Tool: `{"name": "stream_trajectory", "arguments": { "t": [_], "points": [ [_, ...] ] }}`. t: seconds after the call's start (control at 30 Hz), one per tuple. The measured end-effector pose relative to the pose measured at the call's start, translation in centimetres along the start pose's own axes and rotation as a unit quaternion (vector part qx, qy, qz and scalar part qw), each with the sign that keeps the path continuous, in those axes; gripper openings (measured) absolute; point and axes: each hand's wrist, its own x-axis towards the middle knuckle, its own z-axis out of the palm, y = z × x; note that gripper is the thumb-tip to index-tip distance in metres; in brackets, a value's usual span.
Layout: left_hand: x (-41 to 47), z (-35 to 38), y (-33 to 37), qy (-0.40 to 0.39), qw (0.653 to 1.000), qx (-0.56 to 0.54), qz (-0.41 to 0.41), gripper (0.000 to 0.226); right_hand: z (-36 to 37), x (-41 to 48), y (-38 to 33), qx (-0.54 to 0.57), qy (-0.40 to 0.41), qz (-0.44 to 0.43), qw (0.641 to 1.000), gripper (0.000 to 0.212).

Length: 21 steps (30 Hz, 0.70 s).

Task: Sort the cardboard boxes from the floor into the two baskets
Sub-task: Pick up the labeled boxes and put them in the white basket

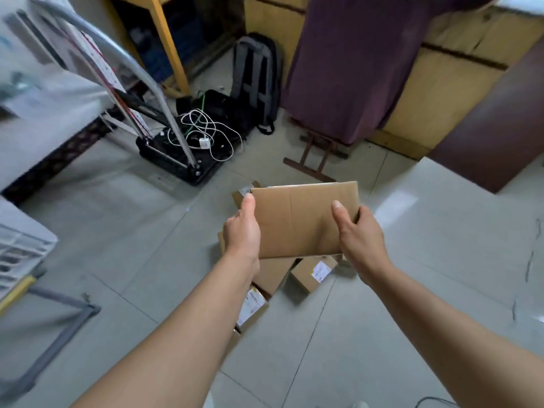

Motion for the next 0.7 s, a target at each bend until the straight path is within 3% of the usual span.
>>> {"name": "stream_trajectory", "arguments": {
  "t": [0.17,0.5,0.63,0.7],
  "points": [
    [-4.0,-9.5,8.5,0.023,0.998,-0.052,0.028,0.065,3.5,-8.1,-10.5,-0.002,-0.028,-0.071,0.997,0.038],
    [-8.3,-26.2,18.9,0.059,0.991,-0.101,0.066,0.053,11.8,-19.9,-23.9,0.04,-0.075,-0.126,0.988,0.044],
    [-10.1,-30.7,21.0,0.093,0.982,-0.139,0.088,0.068,14.1,-22.0,-28.0,0.063,-0.096,-0.123,0.986,0.046],
    [-11.3,-32.5,21.6,0.126,0.974,-0.154,0.11,0.062,15.1,-22.8,-29.9,0.083,-0.126,-0.114,0.982,0.053]
  ]
}}
